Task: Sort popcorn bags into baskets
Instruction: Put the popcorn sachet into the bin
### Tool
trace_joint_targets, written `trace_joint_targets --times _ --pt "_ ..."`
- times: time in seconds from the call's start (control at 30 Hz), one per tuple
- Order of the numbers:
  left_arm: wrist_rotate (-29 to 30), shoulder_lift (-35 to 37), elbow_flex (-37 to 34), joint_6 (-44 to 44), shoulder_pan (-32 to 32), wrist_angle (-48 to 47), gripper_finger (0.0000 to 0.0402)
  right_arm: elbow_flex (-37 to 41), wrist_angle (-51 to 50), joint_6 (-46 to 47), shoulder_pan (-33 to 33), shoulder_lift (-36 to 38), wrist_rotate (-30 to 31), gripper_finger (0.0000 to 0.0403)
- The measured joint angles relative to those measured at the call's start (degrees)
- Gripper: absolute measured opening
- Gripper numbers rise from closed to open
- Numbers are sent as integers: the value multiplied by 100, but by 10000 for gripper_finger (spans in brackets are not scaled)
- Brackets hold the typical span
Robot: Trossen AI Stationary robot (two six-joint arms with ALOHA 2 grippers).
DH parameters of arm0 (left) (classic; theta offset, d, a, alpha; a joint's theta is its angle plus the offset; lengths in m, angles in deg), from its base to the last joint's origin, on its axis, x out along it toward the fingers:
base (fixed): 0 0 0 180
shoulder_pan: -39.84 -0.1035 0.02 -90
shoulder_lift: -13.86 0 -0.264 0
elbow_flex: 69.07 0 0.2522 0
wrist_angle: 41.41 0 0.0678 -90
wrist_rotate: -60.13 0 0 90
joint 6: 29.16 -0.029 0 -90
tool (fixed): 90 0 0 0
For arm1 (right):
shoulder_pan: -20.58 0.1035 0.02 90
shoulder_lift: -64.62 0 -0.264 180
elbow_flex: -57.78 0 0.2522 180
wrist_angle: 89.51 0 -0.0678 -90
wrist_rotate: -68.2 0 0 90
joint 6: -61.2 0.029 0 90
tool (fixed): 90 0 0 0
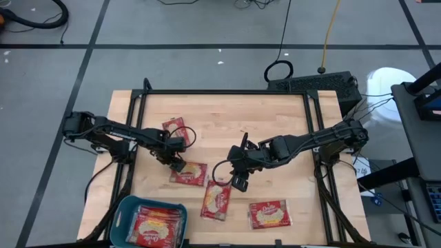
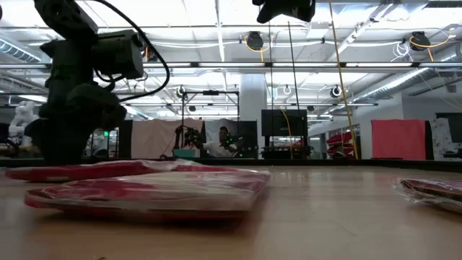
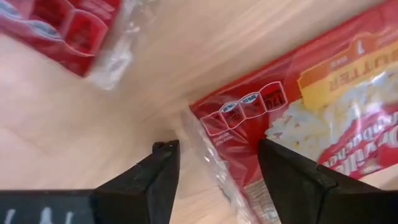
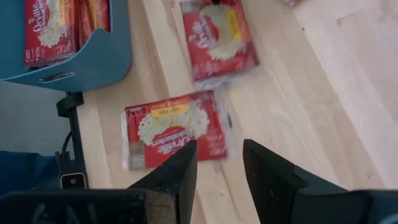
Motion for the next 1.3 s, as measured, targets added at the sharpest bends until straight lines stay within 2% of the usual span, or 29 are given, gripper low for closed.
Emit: trace_joint_targets --times 0.1,0.2,0.3,0.4,0.47,0.67,0.83,1.0,1.3 --pt "-124 -100 -189 373 -11 451 211 0 -2 -78 -81 0 4 123" --pt "-117 -145 -248 415 -11 531 174 0 6 -93 -156 0 4 123" --pt "-41 -155 -271 42 -2 854 115 0 50 -164 -218 0 4 123" --pt "56 -156 -294 -333 -4 1147 36 0 121 -291 -271 0 4 123" --pt "201 -158 -296 -298 -4 1357 12 0 145 -329 -302 0 4 123" --pt "319 -127 -300 4 -85 1747 3 0 152 -309 -332 0 4 123" --pt "388 208 -307 56 -85 1818 2 0 155 -301 -331 0 2 123" --pt "616 910 -298 118 -85 1827 2 0 281 -269 -332 0 14 123" --pt "1047 2376 -290 68 -85 1842 1 0 867 104 -396 0 894 129"
